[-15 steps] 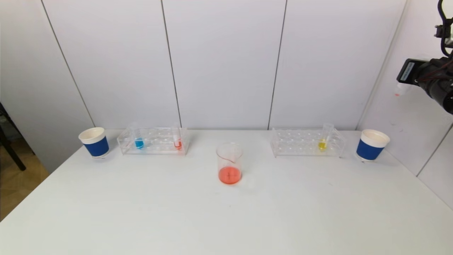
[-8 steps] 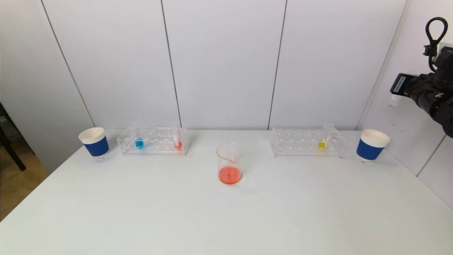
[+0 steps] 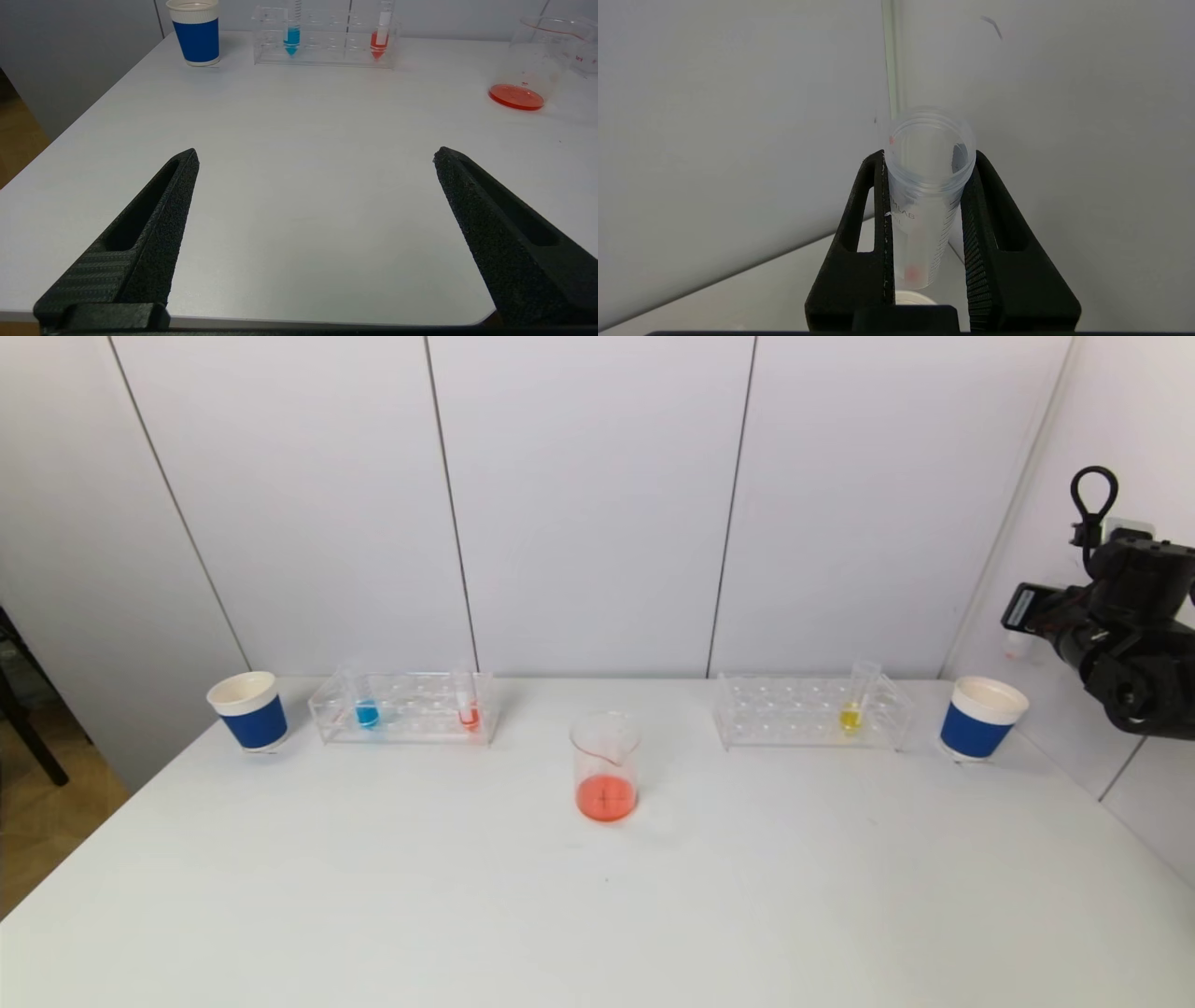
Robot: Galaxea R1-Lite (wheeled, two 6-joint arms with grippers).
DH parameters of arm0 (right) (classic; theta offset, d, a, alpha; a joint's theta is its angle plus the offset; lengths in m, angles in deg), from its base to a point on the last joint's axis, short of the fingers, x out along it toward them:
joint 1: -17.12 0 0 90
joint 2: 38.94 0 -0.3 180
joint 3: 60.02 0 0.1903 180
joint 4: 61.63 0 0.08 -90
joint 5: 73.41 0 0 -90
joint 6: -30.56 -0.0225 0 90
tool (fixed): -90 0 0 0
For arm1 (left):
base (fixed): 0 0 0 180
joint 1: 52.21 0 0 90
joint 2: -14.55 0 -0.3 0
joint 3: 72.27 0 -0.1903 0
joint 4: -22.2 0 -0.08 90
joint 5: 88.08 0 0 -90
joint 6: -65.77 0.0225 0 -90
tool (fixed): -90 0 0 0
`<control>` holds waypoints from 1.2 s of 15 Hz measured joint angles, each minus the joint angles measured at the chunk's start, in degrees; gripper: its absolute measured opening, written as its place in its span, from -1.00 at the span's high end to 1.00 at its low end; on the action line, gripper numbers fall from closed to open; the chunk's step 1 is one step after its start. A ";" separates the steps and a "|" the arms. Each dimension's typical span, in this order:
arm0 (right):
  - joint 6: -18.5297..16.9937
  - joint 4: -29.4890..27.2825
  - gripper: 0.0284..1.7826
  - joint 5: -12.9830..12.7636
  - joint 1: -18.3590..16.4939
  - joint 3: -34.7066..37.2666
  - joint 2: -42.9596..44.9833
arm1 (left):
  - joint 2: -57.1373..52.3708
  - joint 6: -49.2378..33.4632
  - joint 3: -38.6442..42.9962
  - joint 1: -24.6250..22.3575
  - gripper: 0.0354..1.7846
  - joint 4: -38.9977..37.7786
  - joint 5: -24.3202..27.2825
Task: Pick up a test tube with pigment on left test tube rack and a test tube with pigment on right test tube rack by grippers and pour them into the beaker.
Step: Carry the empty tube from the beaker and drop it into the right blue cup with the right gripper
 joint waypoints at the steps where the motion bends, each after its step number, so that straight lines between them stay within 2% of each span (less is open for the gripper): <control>1: 0.00 0.72 0.49 0.04 -0.02 0.44 -0.89 | 0.00 0.02 0.00 0.00 -0.98 0.00 -0.01; 4: 0.30 5.07 0.49 0.12 0.32 3.22 -2.56 | 0.00 0.00 0.00 0.00 -0.98 -0.01 0.00; 18: 0.94 8.69 0.49 0.87 1.79 9.87 -2.68 | 0.00 0.00 0.00 0.00 -0.98 0.00 0.00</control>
